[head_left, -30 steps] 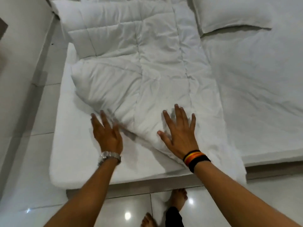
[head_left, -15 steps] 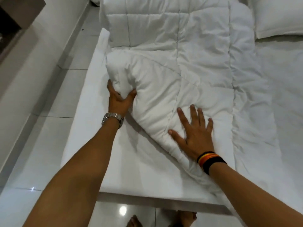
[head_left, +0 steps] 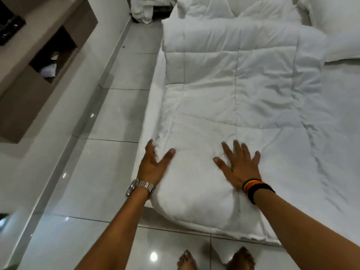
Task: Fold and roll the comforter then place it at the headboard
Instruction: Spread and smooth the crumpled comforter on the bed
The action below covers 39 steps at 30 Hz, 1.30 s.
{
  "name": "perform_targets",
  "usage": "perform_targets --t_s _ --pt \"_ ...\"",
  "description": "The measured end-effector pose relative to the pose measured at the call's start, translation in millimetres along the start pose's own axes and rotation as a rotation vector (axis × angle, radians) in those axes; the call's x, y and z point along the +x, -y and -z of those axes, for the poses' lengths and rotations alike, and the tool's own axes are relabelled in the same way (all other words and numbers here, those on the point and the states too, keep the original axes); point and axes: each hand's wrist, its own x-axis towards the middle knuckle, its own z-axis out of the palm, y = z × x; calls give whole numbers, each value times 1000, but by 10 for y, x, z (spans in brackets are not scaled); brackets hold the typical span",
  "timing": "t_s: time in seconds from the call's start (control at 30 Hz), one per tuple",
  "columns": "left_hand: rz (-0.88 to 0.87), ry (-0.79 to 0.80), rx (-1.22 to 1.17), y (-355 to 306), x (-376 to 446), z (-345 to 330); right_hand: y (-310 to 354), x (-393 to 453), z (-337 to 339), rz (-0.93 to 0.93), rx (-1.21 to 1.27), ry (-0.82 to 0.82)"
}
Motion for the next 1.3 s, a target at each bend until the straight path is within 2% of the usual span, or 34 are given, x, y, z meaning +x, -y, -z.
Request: perform_targets --t_s 0.07,0.17,0.23,0.37,0.47,0.53,0.63,0.73,0.77,0.83,0.9,0.97,1.07,1.17,1.23,1.3 --pt "69 -66 -310 395 -71 -13 26 -42 -195 -20 1 -41" --pt "119 -52 -479 794 -216 -116 54 -108 -358 18 33 -138" --pt "38 -42 -536 825 -326 -221 110 -201 -410 33 40 -165" --pt "-116 -37 -481 512 -510 -335 355 -382 -433 53 80 -144" --pt "-128 -40 -382 239 -663 -238 491 -536 -392 41 123 -138" --pt "-122 -81 -235 229 -772 -59 522 -704 -365 58 186 -160" --pt "42 -80 -16 472 -917 322 408 -982 -327 128 259 -250" --pt "395 23 122 894 -1140 429 38 -1451 -346 91 128 -97" --pt "455 54 111 1009 -1226 378 -124 -1656 -383 64 112 -73" --pt "458 50 67 1151 -1325 184 -473 -1971 -429 21 116 -134" --pt "369 -32 40 1179 -1406 -68 -870 -2134 -430 -53 126 -212" --pt "213 -175 125 1187 -1564 -403 -1302 -2282 -495 -184 146 -232" --pt "-188 -326 413 1130 -1827 -962 -1778 -2407 -674 -375 226 -261" --pt "-535 -133 528 975 -1844 -1562 -2042 -2345 -823 -563 358 -361" --pt "-673 -5 588 871 -1782 -1913 -2160 -2283 -874 -666 512 -386" --pt "-737 38 652 780 -1711 -2201 -2280 -2198 -917 -715 703 -412"
